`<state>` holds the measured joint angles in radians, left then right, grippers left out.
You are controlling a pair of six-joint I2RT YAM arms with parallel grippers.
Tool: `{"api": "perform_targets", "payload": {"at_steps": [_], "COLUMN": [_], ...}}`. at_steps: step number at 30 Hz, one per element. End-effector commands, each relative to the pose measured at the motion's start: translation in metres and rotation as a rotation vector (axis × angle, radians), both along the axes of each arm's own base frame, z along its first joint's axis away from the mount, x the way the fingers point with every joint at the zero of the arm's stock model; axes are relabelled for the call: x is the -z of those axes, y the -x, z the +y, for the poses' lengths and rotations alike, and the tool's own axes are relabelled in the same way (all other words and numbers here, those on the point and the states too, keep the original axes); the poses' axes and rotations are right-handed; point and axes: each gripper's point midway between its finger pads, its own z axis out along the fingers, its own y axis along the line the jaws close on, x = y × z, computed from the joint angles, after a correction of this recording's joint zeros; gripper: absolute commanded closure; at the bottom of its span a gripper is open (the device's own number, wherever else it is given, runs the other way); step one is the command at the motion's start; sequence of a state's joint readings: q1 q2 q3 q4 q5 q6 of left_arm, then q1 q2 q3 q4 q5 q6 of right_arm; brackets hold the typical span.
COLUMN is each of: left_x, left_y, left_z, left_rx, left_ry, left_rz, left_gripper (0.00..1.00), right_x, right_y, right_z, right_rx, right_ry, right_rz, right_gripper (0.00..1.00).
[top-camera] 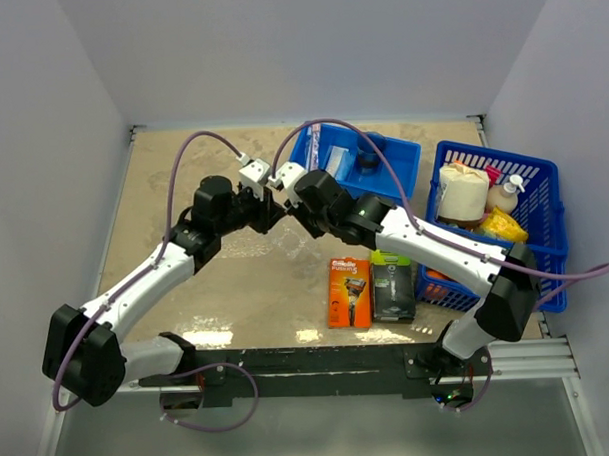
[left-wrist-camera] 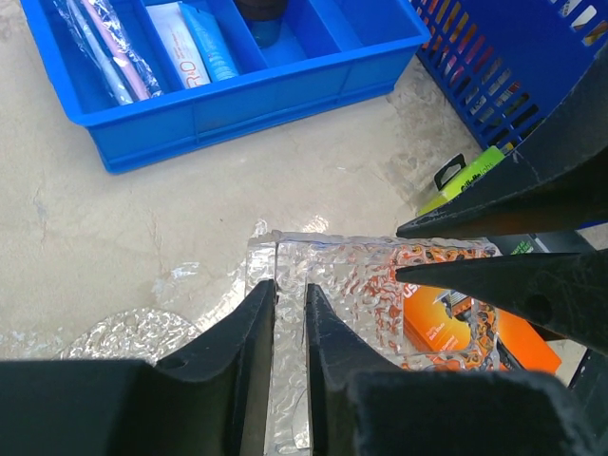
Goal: Prepare toiletry sets of a toothbrush and toothpaste on the tray
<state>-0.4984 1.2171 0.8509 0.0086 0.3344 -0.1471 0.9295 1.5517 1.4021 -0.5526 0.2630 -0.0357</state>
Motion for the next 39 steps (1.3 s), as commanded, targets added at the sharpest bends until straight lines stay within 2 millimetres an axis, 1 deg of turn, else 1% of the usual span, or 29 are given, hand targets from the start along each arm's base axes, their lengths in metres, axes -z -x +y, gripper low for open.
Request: {"api": "perform_targets", "payload": {"at_steps": [1, 7, 10, 11, 13, 14, 16, 17, 24, 29, 34, 39], "left_x": [-0.005, -0.004, -0.005, -0.004, -0.003, -0.003, -0.002, -0.002, 0.002, 0.007, 0.016, 0.019], "left_y": [-0.002, 0.001, 0.001, 0.001, 0.001, 0.001, 0.001, 0.001, 0.003, 0.001, 0.000, -0.005], "left_z": [-0.005, -0.008, -0.007, -0.007, -0.007, -0.006, -0.006, -0.006, -0.007, -0.006, -0.006, -0.001], "left_rx": [0.026, 0.042, 0.034, 0.029, 0.025, 0.021, 0.020, 0.020, 0.020, 0.011, 0.000, -0.037], "left_ry": [-0.006, 0.003, 0.013, 0.017, 0.018, 0.020, 0.021, 0.023, 0.029, 0.020, 0.010, 0.000], "left_rz": [-0.015, -0.003, -0.004, -0.002, 0.001, 0.002, 0.003, 0.003, 0.017, 0.036, 0.068, 0.072], "left_gripper": [1.00, 1.00, 1.00, 1.00, 1.00, 1.00, 1.00, 1.00, 1.00, 1.00, 1.00, 1.00], "right_x": [-0.022, -0.015, -0.011, -0.011, -0.011, -0.011, -0.013, -0.013, -0.013, -0.021, -0.027, -0.031], "right_y": [-0.012, -0.015, -0.017, -0.018, -0.019, -0.020, -0.022, -0.023, -0.028, -0.029, -0.026, -0.025], "right_z": [0.006, 0.001, -0.002, -0.003, -0.006, -0.007, -0.010, -0.011, -0.021, -0.022, -0.019, -0.019], "right_rx": [0.056, 0.119, 0.143, 0.154, 0.174, 0.183, 0.205, 0.212, 0.266, 0.261, 0.239, 0.234], "right_ry": [-0.079, -0.091, -0.087, -0.088, -0.083, -0.084, -0.086, -0.087, -0.119, -0.158, -0.203, -0.247], "right_rz": [-0.076, -0.069, -0.075, -0.077, -0.088, -0.090, -0.103, -0.104, -0.099, -0.096, -0.090, -0.078], "right_gripper": [1.00, 1.00, 0.97, 0.94, 0.91, 0.88, 0.86, 0.82, 0.69, 0.60, 0.54, 0.47]}}
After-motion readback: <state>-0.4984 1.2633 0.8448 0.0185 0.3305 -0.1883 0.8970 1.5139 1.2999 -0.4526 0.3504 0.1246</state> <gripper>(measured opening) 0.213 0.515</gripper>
